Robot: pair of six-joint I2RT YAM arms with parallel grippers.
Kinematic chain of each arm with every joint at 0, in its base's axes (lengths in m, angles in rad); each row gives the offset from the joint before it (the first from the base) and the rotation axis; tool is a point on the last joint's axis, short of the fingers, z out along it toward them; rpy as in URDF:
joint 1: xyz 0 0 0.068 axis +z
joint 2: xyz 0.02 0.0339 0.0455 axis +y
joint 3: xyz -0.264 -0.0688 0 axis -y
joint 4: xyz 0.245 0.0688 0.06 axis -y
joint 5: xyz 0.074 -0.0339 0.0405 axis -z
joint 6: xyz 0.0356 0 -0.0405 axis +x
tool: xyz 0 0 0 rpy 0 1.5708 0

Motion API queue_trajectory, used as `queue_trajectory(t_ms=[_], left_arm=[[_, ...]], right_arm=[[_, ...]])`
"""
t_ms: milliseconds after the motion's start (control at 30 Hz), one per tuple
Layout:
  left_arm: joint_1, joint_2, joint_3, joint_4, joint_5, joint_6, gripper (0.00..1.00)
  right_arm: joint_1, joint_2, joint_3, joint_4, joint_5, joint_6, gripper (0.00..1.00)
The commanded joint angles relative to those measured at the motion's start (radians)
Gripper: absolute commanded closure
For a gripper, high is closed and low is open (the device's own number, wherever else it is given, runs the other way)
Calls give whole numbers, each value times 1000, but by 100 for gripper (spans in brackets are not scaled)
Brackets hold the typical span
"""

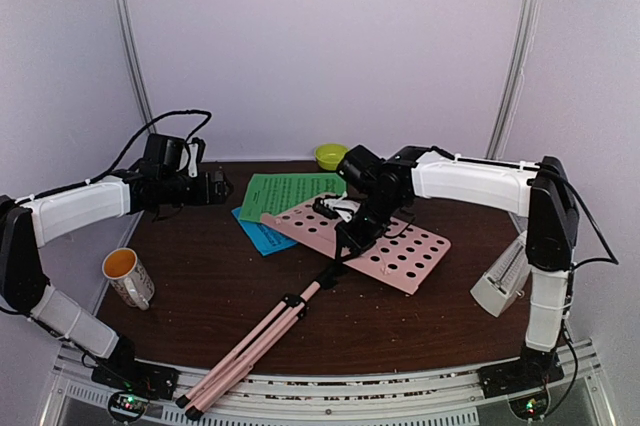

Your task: Set up the instrument practice props

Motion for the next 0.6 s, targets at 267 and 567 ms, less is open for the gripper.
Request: queue_trajectory(t_ms=[267,567], left_arm=[[-6,-13,-13,60,2,-26,2],[-7,-66,-30,75,9,-45,2]], right_arm=[[20,-128,117,-52,82,12,100],[42,-284,126,-44,314,-33,100]])
